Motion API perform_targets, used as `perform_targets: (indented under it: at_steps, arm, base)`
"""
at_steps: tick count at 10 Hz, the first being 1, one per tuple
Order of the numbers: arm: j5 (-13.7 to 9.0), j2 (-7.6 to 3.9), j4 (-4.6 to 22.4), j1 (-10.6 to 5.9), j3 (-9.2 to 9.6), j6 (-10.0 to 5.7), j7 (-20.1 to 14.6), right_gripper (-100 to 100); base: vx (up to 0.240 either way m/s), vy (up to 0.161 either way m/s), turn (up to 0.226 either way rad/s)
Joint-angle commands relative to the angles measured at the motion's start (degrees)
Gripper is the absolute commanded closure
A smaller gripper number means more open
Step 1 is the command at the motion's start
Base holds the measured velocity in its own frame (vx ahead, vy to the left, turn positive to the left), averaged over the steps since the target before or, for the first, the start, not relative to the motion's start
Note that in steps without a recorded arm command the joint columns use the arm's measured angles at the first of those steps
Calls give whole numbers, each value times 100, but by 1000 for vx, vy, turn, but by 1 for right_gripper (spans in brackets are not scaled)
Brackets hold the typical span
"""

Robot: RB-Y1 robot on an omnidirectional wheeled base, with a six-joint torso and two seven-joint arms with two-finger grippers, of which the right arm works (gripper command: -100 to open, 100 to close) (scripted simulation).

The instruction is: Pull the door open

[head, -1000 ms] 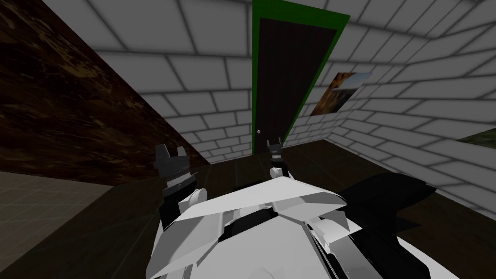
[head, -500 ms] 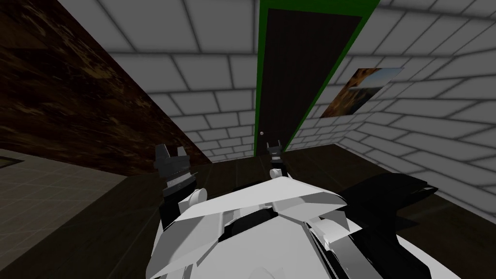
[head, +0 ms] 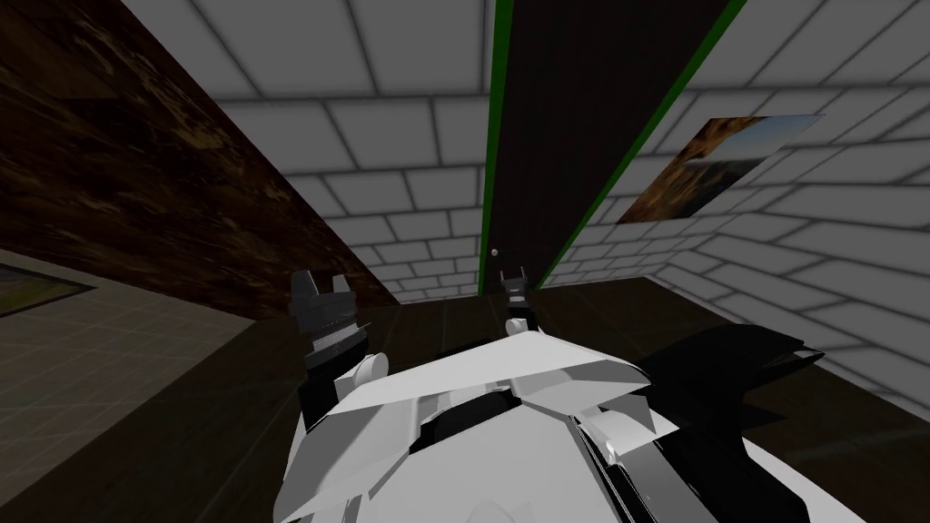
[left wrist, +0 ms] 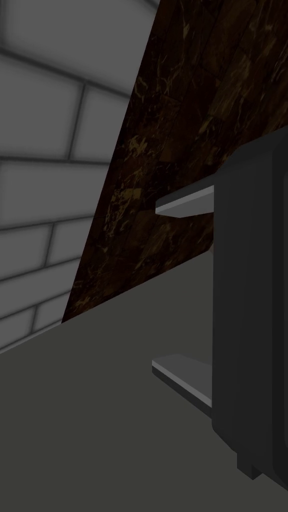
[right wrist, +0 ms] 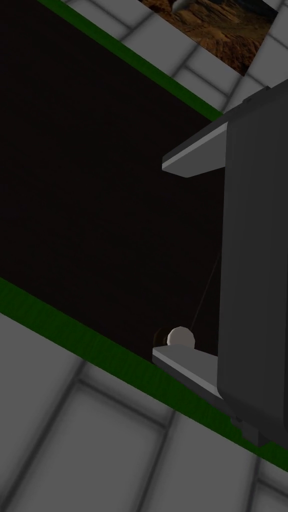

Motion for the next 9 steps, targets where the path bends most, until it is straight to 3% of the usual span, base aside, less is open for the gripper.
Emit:
perform_targets:
  at_steps: [1,2,9]
  arm:
    - [-101,-17,280,-89,15,-69,-185,-100]
    - [-101,-17,280,-89,15,-69,-185,-100]
    - [-576,-105,1179,-270,69,-243,-971,-100]
  base:
    - [61,-48,162]
    - [39,-43,49]
    - [63,-78,130]
